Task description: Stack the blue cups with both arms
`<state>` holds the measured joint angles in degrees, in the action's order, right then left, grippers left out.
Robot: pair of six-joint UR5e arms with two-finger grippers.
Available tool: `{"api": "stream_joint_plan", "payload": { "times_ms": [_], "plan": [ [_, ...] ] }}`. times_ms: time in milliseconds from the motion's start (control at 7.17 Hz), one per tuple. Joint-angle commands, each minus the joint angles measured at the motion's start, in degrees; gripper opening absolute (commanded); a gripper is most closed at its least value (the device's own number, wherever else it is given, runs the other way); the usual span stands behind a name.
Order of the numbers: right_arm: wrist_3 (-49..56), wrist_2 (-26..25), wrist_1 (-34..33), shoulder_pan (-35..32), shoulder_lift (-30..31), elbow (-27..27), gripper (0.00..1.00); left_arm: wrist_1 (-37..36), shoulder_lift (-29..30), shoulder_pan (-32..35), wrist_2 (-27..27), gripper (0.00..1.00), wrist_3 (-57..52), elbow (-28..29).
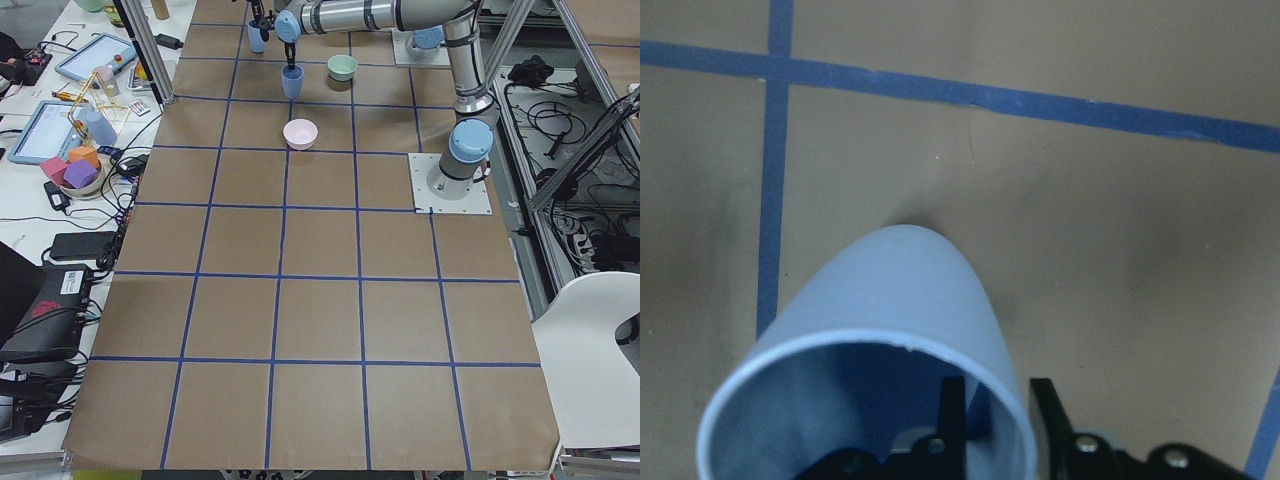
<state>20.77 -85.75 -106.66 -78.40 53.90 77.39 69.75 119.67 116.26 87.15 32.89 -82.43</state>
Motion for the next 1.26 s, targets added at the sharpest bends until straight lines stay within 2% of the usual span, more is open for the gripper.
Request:
{"api": "stream_joint_plan", "payload": {
  "times_ms": [0,140,419,558,837,1116],
  "plan": [
    [-0.1,0.0,1.5,0.0,0.5,-0.3,0.00,-0.6,0.0,0.7,0.4,0.00,1.1,-1.6],
    [-0.2,-0.1,3.0,0.0,0.6,-1.4,0.00,-0.7,0.6,0.6,0.9,0.00,0.5,-1.4],
    [-0.5,0.1,10.6,-0.2,0.3,-7.3,0.00,-2.9,0.8,0.6,1.8,0.00,0.5,-1.5],
    [-0.6,0.1,11.2,-0.4,0.4,-7.9,0.00,-2.9,1.2,0.6,1.8,0.00,0.6,-2.2],
    [-2.2,1.8,13.0,-0.9,1.3,-8.2,0.00,-2.9,0.7,0.4,1.8,0.99,0.6,-1.7],
    [-3.4,1.7,14.7,-2.4,3.4,-8.1,0.00,-1.9,-3.3,-1.1,1.9,1.00,0.3,-1.0]
  ]
}}
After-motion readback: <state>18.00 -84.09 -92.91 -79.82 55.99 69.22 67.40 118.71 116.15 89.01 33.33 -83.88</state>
